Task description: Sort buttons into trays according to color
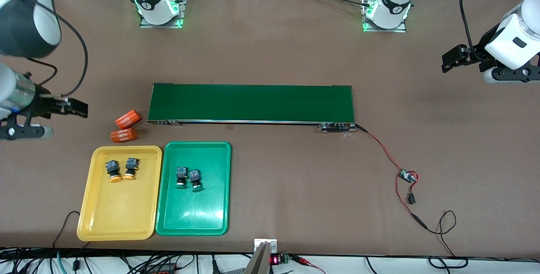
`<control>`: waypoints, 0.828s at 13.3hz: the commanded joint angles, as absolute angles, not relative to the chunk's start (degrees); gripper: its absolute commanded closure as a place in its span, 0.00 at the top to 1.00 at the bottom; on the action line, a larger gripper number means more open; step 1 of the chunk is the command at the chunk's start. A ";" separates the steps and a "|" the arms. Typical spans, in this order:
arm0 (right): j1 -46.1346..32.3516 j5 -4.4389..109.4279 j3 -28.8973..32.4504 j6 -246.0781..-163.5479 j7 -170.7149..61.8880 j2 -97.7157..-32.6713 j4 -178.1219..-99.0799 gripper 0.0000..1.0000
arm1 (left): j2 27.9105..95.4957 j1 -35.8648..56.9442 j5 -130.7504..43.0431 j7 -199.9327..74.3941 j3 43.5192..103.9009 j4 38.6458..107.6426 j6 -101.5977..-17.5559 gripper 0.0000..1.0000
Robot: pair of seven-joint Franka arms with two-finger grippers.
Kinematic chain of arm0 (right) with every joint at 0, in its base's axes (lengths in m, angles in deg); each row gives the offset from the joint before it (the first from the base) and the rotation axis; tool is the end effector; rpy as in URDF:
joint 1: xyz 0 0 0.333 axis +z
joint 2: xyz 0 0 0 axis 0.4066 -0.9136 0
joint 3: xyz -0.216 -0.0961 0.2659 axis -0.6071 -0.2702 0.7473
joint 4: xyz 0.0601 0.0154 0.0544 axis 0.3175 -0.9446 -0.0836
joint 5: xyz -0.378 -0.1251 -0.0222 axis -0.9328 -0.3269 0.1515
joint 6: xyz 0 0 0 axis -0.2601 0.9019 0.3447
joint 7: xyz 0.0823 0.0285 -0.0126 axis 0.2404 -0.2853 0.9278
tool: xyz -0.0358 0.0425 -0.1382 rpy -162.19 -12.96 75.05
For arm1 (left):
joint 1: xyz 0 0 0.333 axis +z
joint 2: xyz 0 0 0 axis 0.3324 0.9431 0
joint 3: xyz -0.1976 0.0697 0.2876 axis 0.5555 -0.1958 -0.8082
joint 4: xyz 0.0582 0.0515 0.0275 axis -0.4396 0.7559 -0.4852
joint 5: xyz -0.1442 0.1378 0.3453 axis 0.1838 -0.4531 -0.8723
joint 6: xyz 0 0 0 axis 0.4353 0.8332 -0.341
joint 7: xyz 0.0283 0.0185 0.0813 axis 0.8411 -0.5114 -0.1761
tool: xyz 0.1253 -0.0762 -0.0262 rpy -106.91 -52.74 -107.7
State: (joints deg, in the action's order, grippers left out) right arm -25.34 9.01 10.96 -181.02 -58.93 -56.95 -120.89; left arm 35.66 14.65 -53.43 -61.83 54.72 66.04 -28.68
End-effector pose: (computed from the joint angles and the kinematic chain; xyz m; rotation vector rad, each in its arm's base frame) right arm 0.6460 0.0051 0.5384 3.0398 0.0865 -0.1241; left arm 0.5434 -0.0364 0.6007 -3.1183 -0.0412 0.1617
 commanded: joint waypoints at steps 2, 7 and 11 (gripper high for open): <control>-24.69 17.91 9.69 -177.88 -62.76 -52.72 -122.37 1.00 | 36.17 14.58 -53.90 -62.21 54.77 64.66 -28.46 1.00; -24.61 17.76 9.69 -177.70 -69.03 -47.53 -127.38 1.00 | 36.17 14.58 -53.90 -62.21 54.77 64.66 -28.46 1.00; -24.87 17.67 8.55 -176.91 -65.18 -47.00 -127.29 1.00 | 36.17 14.58 -53.90 -62.21 54.77 64.66 -28.46 1.00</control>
